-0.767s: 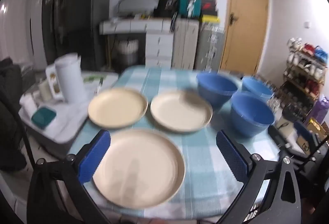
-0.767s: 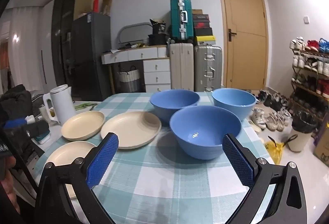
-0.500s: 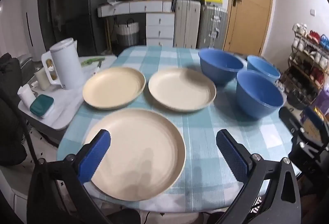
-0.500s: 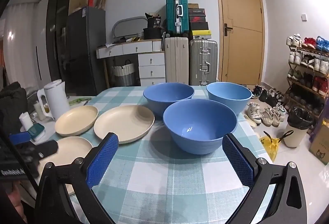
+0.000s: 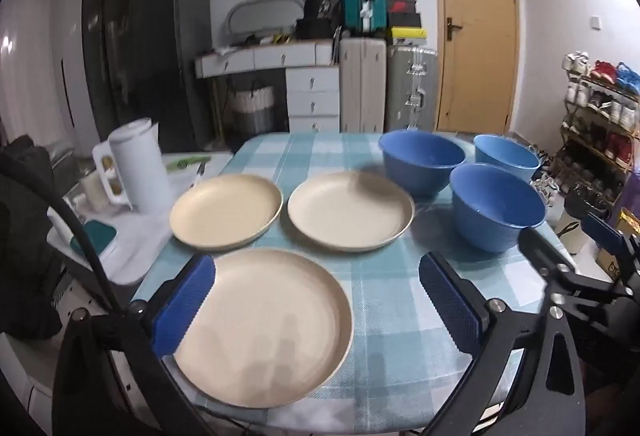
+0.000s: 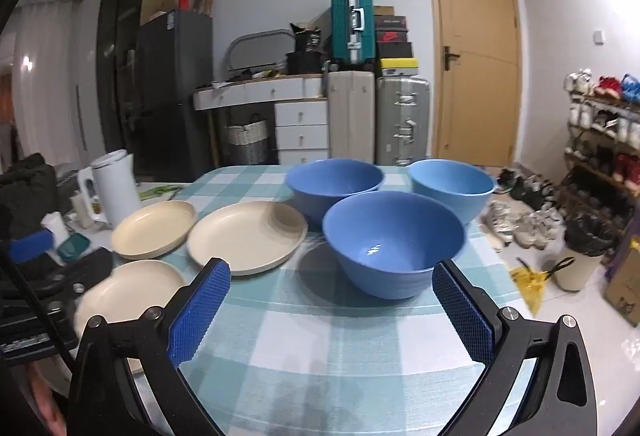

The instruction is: Organize plates and bowls

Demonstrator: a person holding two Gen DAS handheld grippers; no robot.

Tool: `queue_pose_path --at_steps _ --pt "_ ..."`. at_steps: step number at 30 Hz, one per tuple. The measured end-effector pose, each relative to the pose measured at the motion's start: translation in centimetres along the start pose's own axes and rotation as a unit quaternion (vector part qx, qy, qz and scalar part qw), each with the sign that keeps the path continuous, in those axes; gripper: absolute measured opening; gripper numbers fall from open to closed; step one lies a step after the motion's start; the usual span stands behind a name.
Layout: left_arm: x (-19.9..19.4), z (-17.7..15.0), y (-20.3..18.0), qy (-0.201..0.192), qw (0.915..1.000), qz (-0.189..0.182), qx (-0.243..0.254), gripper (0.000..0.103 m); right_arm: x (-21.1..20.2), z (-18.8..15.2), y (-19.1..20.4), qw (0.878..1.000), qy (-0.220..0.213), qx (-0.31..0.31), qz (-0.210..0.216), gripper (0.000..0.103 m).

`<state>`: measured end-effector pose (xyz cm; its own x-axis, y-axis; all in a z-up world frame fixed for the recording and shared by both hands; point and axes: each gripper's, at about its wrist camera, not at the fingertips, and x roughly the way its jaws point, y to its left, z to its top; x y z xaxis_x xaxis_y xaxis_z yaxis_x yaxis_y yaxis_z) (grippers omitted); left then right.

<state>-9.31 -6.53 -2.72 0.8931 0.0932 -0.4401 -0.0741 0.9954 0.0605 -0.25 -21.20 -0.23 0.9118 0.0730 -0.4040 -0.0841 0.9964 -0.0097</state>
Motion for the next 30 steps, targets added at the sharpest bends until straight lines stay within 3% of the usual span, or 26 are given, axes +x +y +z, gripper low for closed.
queue_pose_path --at_steps 1,2,7,11,13,18,22,30 --pt "3.0 2.7 0.1 0.005 1.0000 -0.001 0.001 0.102 -0.1 0.1 0.1 1.000 -0.004 -0.001 0.004 0.103" --pt "3.0 5.0 -0.5 0.011 0.9999 0.002 0.002 0.102 -0.3 -0.1 0.2 1.000 -0.009 -0.003 0.006 0.103" --pt "2.7 8.8 0.0 0.030 0.9992 -0.001 0.027 0.102 -0.4 0.0 0.3 1.000 -0.012 -0.008 0.012 0.103" --pt "0.8 9.5 0.4 0.019 0.9997 -0.001 0.017 0.102 -0.2 0.0 -0.3 1.000 -0.008 0.018 0.024 0.103" --pt "0.3 9.9 0.7 0.006 0.9993 0.032 0.019 0.103 0.1 0.0 -0.7 0.999 0.002 0.031 0.027 0.103" --pt "-0.9 10.2 1.5 -0.053 0.9978 0.038 0.015 0.103 0.9 -0.2 -2.3 0.995 0.022 0.083 0.041 0.103" --pt "-0.5 10.5 2.2 -0.041 0.9989 0.023 0.000 0.103 0.9 -0.3 -3.4 0.990 0.015 0.128 0.060 0.103" --pt "0.2 10.4 2.8 -0.019 0.9998 -0.002 -0.002 0.103 1.1 -0.5 -3.0 0.993 0.033 0.112 0.019 0.103"
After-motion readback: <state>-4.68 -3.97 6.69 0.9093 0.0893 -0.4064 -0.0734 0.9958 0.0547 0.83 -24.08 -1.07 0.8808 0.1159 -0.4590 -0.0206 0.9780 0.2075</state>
